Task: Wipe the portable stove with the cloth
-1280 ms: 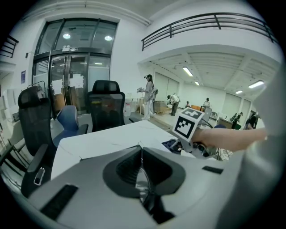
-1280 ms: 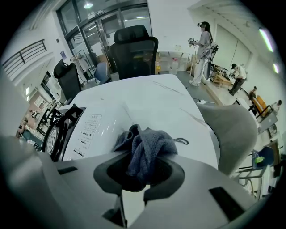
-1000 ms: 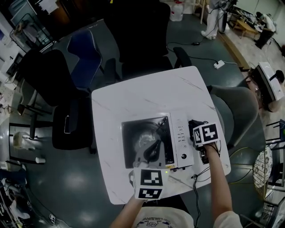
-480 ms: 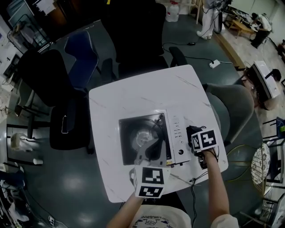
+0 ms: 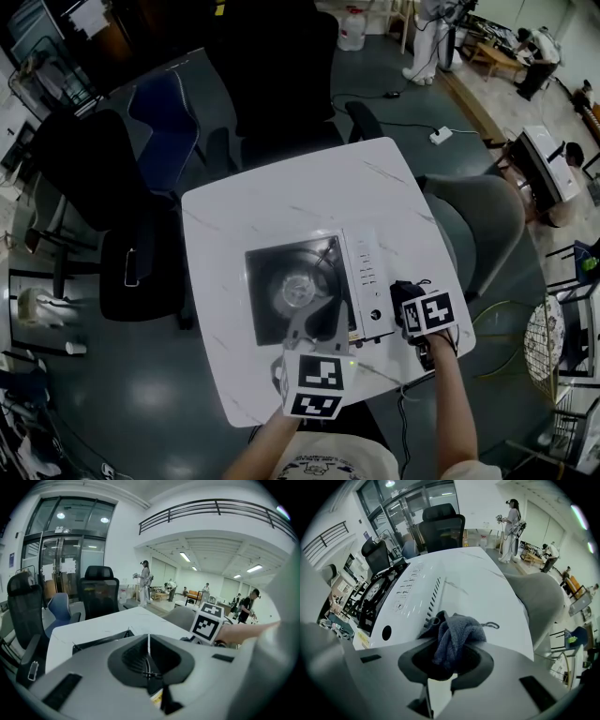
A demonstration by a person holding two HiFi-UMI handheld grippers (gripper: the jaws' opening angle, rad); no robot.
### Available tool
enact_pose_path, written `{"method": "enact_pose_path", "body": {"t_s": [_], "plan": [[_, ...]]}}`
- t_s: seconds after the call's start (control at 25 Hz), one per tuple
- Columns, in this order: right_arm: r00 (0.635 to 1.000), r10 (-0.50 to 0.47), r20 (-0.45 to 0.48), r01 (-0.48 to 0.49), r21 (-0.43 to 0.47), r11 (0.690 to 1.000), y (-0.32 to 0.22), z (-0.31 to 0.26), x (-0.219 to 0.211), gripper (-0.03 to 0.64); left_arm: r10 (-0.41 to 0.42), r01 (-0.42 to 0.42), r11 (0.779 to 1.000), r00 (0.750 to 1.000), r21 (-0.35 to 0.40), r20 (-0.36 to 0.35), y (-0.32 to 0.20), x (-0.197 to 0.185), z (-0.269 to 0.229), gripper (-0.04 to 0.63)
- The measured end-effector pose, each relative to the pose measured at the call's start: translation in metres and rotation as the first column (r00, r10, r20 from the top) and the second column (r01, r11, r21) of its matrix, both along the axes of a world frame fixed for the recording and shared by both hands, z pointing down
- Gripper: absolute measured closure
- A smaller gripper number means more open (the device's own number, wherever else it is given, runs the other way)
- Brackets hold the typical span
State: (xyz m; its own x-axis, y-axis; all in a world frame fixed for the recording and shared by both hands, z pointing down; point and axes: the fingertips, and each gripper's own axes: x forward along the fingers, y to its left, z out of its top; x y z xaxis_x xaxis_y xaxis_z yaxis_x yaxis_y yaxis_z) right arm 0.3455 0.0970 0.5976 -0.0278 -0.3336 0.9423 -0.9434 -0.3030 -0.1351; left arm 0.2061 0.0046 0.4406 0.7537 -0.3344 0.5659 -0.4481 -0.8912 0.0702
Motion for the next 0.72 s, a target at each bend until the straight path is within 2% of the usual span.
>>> {"method": "enact_pose_path", "body": {"t_s": [0.36,0.72], "plan": [[0.999,-0.006,-0.048,0.006,-0.003,1.0,0.022,-0.015,-0.013,0.535,0.023,-0.023,1.0,1.0,0.002,-0.009,0.01,-0.009,0.001,0.574],[0.995,0.041,-0.092,-0.042,-0.007,0.999,0.051,-0.036,-0.029,0.535,0.031,-0.031,0.999,0.999,-0.007,-0.021,0.016,-0.024,-0.003,0.572]]}}
